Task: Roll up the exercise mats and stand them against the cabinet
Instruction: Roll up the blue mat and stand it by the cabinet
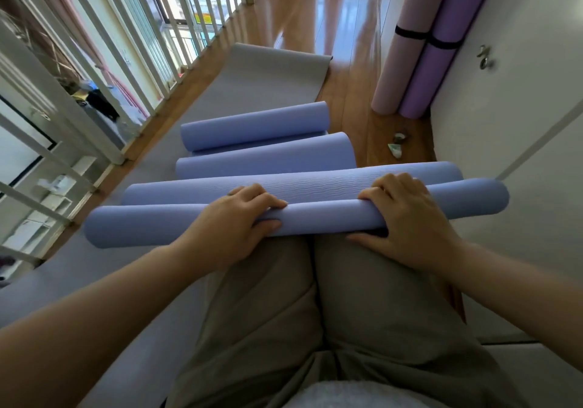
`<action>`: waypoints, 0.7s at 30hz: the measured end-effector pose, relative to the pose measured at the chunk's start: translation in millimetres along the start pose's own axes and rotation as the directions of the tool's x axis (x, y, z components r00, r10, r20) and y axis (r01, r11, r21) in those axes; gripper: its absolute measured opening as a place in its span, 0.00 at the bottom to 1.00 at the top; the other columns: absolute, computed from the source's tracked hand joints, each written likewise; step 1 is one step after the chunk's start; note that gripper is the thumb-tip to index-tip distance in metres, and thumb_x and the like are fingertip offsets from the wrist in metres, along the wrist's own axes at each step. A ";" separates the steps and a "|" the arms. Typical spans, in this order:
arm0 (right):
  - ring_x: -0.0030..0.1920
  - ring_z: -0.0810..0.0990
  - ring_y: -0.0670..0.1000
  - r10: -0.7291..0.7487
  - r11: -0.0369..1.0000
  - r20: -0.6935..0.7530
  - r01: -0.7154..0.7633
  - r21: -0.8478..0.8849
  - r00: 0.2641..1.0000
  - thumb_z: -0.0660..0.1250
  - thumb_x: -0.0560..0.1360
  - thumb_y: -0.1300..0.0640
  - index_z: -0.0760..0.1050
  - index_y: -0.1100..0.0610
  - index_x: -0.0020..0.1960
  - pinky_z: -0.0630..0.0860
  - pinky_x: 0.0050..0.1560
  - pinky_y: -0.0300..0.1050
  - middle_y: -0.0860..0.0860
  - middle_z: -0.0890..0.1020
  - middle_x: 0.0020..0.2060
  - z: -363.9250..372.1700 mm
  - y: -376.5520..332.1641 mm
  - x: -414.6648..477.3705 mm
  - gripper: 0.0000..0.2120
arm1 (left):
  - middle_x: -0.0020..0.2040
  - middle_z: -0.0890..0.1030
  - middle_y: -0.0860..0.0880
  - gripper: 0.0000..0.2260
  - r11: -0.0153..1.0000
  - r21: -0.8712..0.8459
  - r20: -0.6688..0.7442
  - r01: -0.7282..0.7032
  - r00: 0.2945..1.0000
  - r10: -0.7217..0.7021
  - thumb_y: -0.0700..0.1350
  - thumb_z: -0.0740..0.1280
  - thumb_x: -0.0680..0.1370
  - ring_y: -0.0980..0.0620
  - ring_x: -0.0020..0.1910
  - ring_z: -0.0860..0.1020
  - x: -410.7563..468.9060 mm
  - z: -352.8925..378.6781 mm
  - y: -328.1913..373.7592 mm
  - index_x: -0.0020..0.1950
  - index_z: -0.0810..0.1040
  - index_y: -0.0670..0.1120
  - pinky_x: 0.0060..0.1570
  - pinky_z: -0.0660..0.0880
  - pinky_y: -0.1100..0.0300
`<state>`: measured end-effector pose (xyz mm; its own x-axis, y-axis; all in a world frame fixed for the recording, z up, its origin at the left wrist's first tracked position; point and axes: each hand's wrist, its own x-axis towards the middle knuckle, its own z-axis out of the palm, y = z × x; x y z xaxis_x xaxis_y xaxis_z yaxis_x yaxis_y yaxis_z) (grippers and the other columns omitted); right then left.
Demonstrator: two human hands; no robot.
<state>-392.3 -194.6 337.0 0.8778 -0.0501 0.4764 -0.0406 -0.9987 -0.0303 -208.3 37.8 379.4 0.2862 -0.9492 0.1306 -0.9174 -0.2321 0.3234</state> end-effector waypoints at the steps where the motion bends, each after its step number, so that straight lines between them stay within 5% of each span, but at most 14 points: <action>1: 0.45 0.76 0.56 0.017 1.000 -0.008 -0.017 -0.012 1.000 0.55 0.73 0.32 0.77 0.59 0.52 0.74 0.48 0.52 0.58 0.79 0.47 -0.4 -0.7 2.0 0.31 | 0.50 0.78 0.50 0.19 0.999 -0.034 0.024 0.029 0.999 -0.028 0.57 0.57 0.77 0.52 0.47 0.75 4.6 -3.6 -1.2 0.59 0.78 0.48 0.46 0.73 0.57; 4: 0.43 0.78 0.56 -0.005 1.000 0.018 0.004 0.025 1.000 0.52 0.76 0.33 0.79 0.60 0.50 0.76 0.46 0.52 0.57 0.81 0.46 -1.4 1.8 11.4 0.31 | 0.52 0.78 0.49 0.20 0.998 0.001 0.040 0.067 0.997 -0.067 0.57 0.56 0.77 0.49 0.48 0.77 9.1 -6.5 3.3 0.60 0.78 0.48 0.48 0.74 0.55; 9: 0.42 0.78 0.52 -0.050 0.986 0.165 0.023 0.163 0.985 0.55 0.74 0.32 0.76 0.58 0.50 0.73 0.42 0.44 0.55 0.81 0.45 -2.9 15.7 31.5 0.29 | 0.49 0.79 0.43 0.27 0.944 0.321 0.042 0.077 0.994 -0.096 0.63 0.56 0.73 0.42 0.44 0.79 -0.9 7.8 16.7 0.58 0.76 0.43 0.44 0.77 0.49; 14: 0.43 0.71 0.47 0.024 0.957 0.395 -0.136 0.258 0.918 0.61 0.67 0.29 0.65 0.49 0.53 0.65 0.43 0.41 0.49 0.76 0.48 -13.9 22.5 51.9 0.27 | 0.50 0.76 0.44 0.26 0.946 0.306 0.046 0.105 0.991 -0.125 0.65 0.53 0.75 0.43 0.45 0.77 12.5 9.1 6.0 0.55 0.75 0.45 0.39 0.76 0.48; 18: 0.39 0.72 0.49 -0.081 0.991 0.171 0.061 0.121 0.982 0.62 0.67 0.29 0.66 0.53 0.50 0.71 0.37 0.44 0.52 0.77 0.43 -5.8 15.9 42.5 0.29 | 0.54 0.73 0.47 0.25 0.963 0.261 0.078 0.071 0.992 -0.095 0.66 0.53 0.77 0.45 0.50 0.74 20.7 4.9 -1.0 0.59 0.72 0.48 0.46 0.72 0.51; 21: 0.35 0.76 0.53 -0.019 0.999 0.042 0.021 -0.044 0.999 0.69 0.65 0.33 0.69 0.56 0.44 0.75 0.35 0.48 0.55 0.78 0.37 2.2 8.9 40.6 0.27 | 0.58 0.71 0.48 0.23 0.963 0.253 0.168 0.096 0.976 -0.141 0.64 0.56 0.77 0.48 0.56 0.69 30.4 2.9 -7.4 0.63 0.69 0.49 0.55 0.69 0.53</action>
<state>-355.9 -205.6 354.2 0.8975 -0.0306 0.4399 -0.0434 -0.9989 0.0189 -193.6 10.0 378.2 0.3625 -0.9289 -0.0754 -0.9256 -0.3683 0.0872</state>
